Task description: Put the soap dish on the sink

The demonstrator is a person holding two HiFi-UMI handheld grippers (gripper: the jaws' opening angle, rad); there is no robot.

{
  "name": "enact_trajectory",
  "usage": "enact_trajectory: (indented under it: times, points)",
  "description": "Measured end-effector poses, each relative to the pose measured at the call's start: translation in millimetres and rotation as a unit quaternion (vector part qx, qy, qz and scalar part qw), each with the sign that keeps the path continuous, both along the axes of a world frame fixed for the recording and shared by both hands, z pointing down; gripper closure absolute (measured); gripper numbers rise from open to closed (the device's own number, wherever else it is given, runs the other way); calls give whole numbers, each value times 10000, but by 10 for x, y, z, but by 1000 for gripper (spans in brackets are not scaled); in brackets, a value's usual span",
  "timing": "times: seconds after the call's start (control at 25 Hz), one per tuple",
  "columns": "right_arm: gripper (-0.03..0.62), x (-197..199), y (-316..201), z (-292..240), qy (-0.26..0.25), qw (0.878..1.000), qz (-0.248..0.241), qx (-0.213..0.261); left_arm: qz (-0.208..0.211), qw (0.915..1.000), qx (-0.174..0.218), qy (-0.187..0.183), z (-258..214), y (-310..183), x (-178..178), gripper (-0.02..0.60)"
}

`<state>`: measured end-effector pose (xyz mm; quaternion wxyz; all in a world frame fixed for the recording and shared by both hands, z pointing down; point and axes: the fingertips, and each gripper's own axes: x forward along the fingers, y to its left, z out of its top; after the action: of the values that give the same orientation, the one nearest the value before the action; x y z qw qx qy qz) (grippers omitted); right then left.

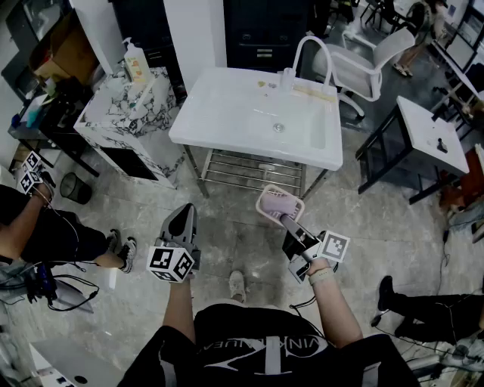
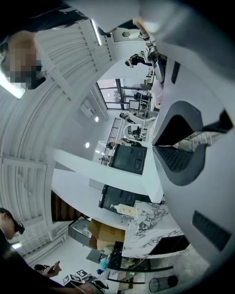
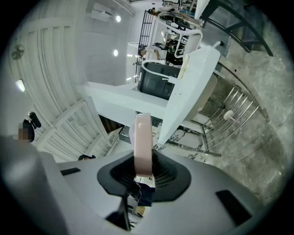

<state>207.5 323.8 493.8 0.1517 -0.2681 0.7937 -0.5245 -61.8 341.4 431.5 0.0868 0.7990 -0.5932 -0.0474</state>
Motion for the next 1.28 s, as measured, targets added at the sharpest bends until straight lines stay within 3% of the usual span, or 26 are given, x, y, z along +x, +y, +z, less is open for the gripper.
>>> enact_trajectory:
  times: [0.36, 0.6, 0.76, 1.08, 1.28]
  points:
    - [507, -374, -489, -7, -80, 9999, 102, 48, 258, 9996, 64, -100, 8, -659, -200, 563]
    - [507, -551, -716, 77, -105, 9995, 249, -178, 368, 9993, 34, -102, 40, -894, -334, 563]
    - [507, -708, -848, 55, -141, 9997, 173, -24, 445, 9989, -23, -137, 91, -966, -415, 563]
    - [507, -967, -1079, 89, -70, 9998, 72, -193, 322, 9995, -53, -25, 106, -1122, -699, 563]
    - [507, -1058, -1389, 86, 11, 10000, -17, -46, 281, 9996, -19, 52, 128, -1335, -771, 563]
